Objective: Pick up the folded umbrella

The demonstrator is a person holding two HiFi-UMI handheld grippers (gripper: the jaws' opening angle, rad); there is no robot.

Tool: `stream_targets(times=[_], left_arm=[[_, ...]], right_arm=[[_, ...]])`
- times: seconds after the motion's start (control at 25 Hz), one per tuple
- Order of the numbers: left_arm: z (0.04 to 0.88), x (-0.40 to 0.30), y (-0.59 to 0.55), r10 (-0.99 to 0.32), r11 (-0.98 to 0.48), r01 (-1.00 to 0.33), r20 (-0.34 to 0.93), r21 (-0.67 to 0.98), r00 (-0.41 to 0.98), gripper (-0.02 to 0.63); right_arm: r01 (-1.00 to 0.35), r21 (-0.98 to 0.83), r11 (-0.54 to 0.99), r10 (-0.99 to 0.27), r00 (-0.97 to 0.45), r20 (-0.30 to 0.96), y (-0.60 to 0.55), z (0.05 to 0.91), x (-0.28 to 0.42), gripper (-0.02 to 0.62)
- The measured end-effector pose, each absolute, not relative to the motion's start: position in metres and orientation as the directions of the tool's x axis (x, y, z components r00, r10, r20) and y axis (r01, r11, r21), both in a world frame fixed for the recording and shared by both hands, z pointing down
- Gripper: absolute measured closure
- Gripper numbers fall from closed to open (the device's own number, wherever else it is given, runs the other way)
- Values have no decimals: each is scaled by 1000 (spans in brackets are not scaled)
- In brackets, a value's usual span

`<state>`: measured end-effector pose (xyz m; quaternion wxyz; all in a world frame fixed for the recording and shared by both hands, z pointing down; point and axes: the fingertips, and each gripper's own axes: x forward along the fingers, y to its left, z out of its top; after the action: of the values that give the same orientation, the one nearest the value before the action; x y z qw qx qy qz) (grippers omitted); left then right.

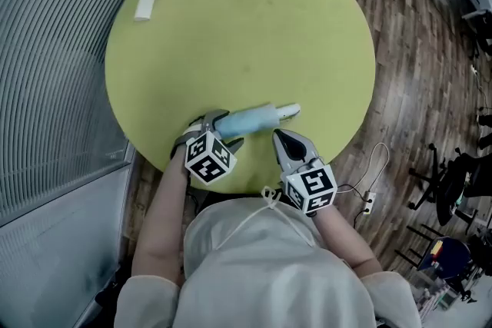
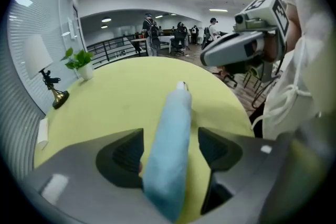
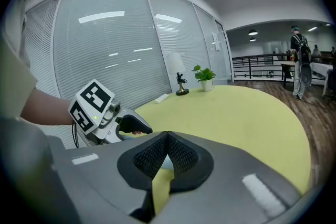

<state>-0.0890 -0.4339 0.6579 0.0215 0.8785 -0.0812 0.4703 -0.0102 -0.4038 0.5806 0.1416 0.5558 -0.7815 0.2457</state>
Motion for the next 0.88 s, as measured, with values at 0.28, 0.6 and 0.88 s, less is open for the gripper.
stream_targets(times=[0.28, 0.6, 0.88], left_arm=[[694, -70, -438, -53, -999, -30, 883, -44, 466, 250], [731, -63, -432, 18, -1000, 27, 924, 8, 381, 291], [739, -60, -432, 67, -997, 49, 934, 53, 351, 273]], right_arm=[[-951, -231, 205, -800, -299, 520, -398, 590, -3, 595], [-957, -239, 166, -804, -271, 530, -395, 602, 10, 595], [-959, -240, 149, -813, -257, 523, -393, 600, 22, 595]])
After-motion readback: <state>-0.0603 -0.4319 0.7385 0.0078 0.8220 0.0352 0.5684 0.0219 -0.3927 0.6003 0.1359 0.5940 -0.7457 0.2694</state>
